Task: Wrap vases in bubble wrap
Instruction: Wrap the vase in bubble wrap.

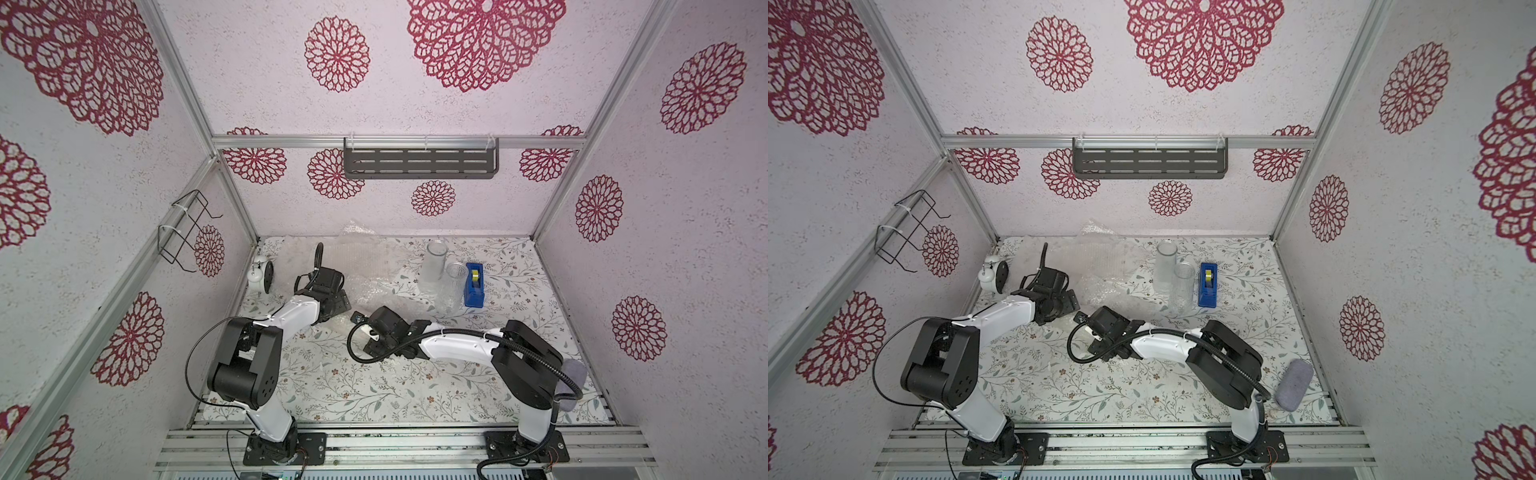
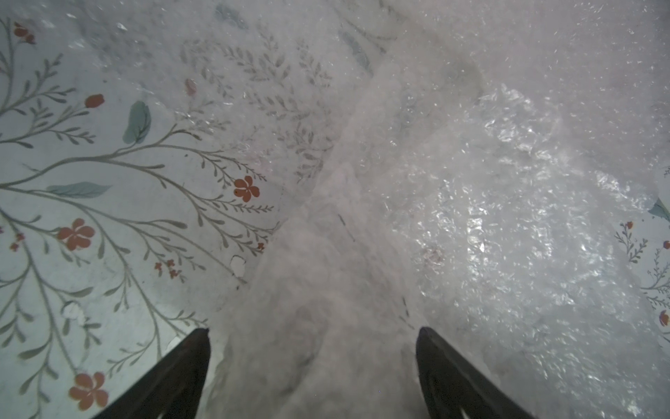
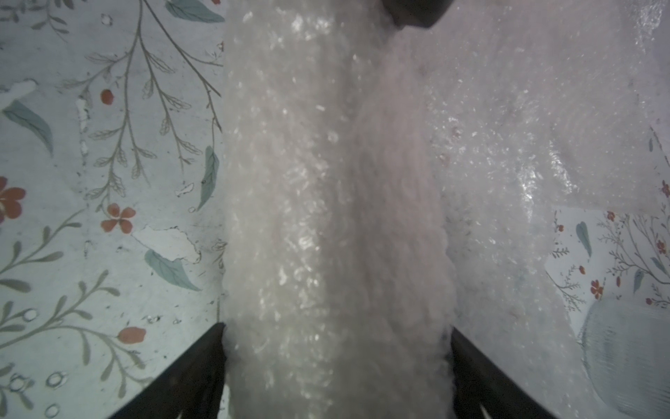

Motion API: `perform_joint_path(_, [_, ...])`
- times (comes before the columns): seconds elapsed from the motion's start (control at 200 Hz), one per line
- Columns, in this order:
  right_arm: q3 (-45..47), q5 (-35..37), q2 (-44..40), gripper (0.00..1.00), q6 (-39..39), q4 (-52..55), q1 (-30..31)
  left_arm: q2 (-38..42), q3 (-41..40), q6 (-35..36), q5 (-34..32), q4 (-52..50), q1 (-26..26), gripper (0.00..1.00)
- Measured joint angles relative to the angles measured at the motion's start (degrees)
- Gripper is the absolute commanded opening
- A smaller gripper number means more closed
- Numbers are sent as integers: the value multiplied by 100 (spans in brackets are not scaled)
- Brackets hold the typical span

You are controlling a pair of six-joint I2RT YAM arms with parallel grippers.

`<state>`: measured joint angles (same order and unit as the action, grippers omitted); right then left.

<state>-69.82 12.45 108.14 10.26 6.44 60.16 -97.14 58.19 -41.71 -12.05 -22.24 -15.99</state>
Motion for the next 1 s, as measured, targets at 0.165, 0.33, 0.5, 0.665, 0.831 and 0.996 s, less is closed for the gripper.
perform_joint_path(0.165, [0, 9, 151, 89, -92, -105, -15, -61, 166, 20, 48, -111, 2, 94])
perform_joint_path(0.33, [11, 0, 192, 86, -162, -166, -28, -151, 328, 42, 63, -184, 4, 96])
perform_joint_path(0.5, [90, -17, 173, 81, -249, -293, -28, -162, 337, 50, 63, -249, 28, 98])
perform_joint_path(0.665, [140, -22, 157, 78, -361, -376, -28, 4, 337, 15, 50, -396, 146, 98])
perform_joint_path(0.831, [164, -28, 144, 74, -577, -431, -28, 1071, 81, -201, -588, -649, 208, 98])
perform_joint_path(0.996, [160, -63, 140, 71, -940, -446, -39, 2535, -748, -385, -826, -568, 245, 98])
